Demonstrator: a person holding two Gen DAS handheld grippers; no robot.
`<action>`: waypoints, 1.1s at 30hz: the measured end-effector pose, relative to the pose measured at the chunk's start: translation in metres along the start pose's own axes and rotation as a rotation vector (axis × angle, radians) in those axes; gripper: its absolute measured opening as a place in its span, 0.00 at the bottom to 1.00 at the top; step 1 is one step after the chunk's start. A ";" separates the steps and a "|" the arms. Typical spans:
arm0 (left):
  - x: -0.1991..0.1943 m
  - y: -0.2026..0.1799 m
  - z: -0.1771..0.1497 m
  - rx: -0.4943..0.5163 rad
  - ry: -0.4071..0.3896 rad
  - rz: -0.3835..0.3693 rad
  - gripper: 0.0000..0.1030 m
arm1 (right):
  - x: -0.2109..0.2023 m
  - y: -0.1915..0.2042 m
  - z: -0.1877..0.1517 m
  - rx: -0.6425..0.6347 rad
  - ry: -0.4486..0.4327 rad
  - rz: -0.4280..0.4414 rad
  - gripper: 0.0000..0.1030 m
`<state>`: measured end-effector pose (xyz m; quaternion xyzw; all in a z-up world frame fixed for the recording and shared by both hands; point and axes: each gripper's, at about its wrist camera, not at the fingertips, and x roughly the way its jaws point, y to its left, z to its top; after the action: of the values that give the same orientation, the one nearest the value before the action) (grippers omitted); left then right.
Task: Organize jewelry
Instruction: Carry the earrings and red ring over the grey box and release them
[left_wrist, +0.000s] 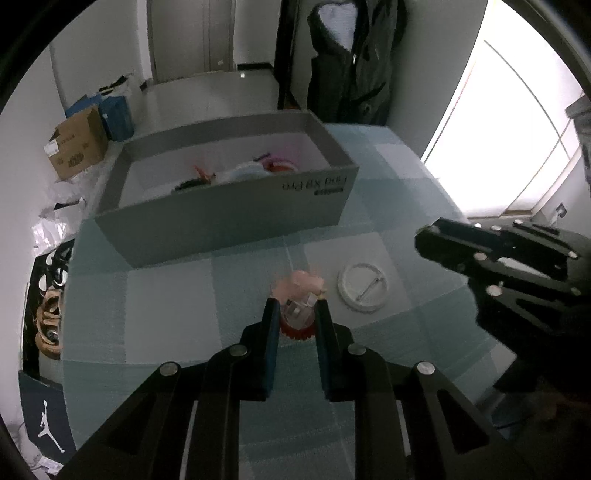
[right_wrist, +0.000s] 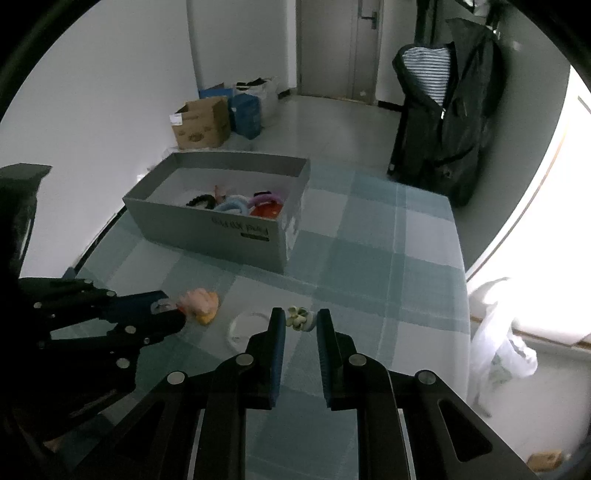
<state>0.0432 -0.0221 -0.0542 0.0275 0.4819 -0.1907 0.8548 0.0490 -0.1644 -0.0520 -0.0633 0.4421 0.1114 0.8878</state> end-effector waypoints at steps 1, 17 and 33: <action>-0.002 0.002 0.000 -0.001 -0.006 0.000 0.14 | -0.001 0.001 0.001 -0.004 -0.005 -0.002 0.15; -0.033 0.025 0.039 -0.131 -0.178 0.046 0.14 | -0.012 0.008 0.031 0.024 -0.121 0.080 0.15; -0.029 0.059 0.060 -0.251 -0.191 -0.004 0.14 | -0.003 0.021 0.069 0.049 -0.183 0.239 0.15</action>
<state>0.0995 0.0273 -0.0058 -0.0988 0.4186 -0.1326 0.8930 0.0953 -0.1304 -0.0080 0.0218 0.3662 0.2111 0.9060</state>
